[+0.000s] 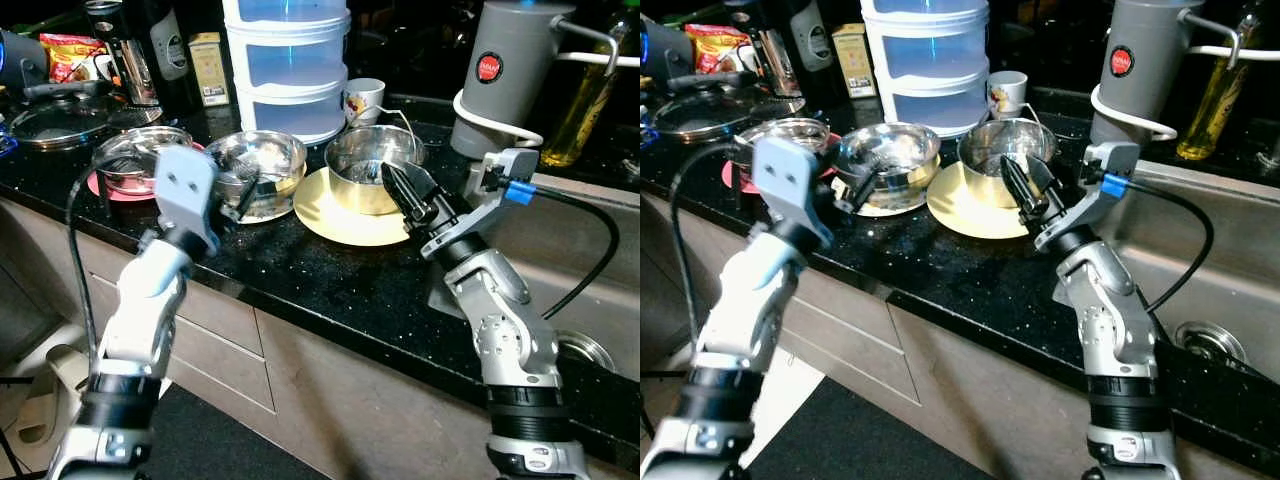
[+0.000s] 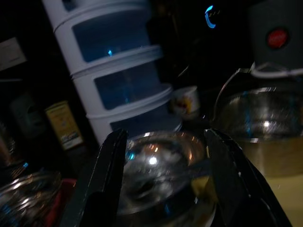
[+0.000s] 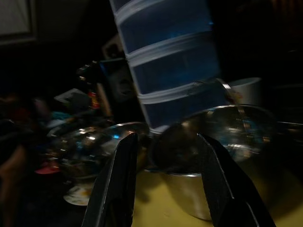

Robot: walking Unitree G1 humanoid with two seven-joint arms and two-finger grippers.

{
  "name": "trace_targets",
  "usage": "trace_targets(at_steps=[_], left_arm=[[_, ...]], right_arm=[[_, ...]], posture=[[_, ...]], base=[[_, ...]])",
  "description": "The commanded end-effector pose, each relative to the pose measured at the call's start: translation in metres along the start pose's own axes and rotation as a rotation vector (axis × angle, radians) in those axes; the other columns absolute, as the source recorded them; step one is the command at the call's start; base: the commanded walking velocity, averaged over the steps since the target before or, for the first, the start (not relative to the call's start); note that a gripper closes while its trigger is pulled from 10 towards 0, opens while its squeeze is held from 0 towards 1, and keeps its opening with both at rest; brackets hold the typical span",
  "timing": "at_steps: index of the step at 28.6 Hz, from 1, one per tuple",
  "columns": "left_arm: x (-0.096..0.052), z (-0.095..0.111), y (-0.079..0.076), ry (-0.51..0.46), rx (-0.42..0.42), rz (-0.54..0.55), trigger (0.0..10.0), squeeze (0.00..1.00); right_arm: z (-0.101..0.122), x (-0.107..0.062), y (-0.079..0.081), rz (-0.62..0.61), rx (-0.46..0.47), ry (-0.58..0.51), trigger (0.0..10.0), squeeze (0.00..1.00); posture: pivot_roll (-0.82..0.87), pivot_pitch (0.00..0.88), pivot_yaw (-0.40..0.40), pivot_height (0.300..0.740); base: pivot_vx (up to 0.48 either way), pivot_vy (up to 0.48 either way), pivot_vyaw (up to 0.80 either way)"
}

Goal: Kitchen organization

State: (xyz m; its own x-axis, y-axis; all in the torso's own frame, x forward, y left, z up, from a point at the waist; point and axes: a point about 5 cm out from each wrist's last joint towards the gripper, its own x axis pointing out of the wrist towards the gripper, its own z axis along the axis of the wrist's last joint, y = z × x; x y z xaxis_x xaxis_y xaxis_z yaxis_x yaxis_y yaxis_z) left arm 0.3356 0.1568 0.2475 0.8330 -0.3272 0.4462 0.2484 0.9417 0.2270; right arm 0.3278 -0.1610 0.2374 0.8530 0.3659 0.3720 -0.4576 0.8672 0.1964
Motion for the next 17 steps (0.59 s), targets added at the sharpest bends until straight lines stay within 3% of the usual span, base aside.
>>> trace_targets(at_steps=[1, 5, 9, 17], left_arm=[[0.003, -0.001, 0.002, -0.005, -0.012, -0.020, 10.0, 0.00], [0.012, 0.003, 0.000, -0.031, -0.074, -0.041, 10.0, 0.00], [0.023, 0.010, -0.002, -0.073, -0.137, -0.057, 10.0, 0.00], [0.032, 0.009, 0.010, -0.070, -0.094, -0.080, 10.0, 0.00]], right_arm=[[0.003, -0.001, -0.003, -0.014, -0.013, 0.011, 10.0, 0.00], [0.007, -0.004, -0.006, -0.025, -0.027, 0.010, 10.0, 0.00], [0.009, -0.008, -0.009, -0.042, -0.043, 0.009, 10.0, 0.00], [0.011, -0.009, -0.007, -0.037, -0.068, 0.029, 10.0, 0.00]], posture=[[-0.08, 0.000, 0.005, 0.740], [-0.09, 0.000, 0.010, 0.740], [-0.10, 0.000, 0.009, 0.740], [-0.12, 0.000, 0.010, 0.740]], base=[[0.000, 0.000, -0.80], [0.000, 0.000, -0.80], [0.000, 0.000, 0.00], [0.000, 0.000, 0.00]])
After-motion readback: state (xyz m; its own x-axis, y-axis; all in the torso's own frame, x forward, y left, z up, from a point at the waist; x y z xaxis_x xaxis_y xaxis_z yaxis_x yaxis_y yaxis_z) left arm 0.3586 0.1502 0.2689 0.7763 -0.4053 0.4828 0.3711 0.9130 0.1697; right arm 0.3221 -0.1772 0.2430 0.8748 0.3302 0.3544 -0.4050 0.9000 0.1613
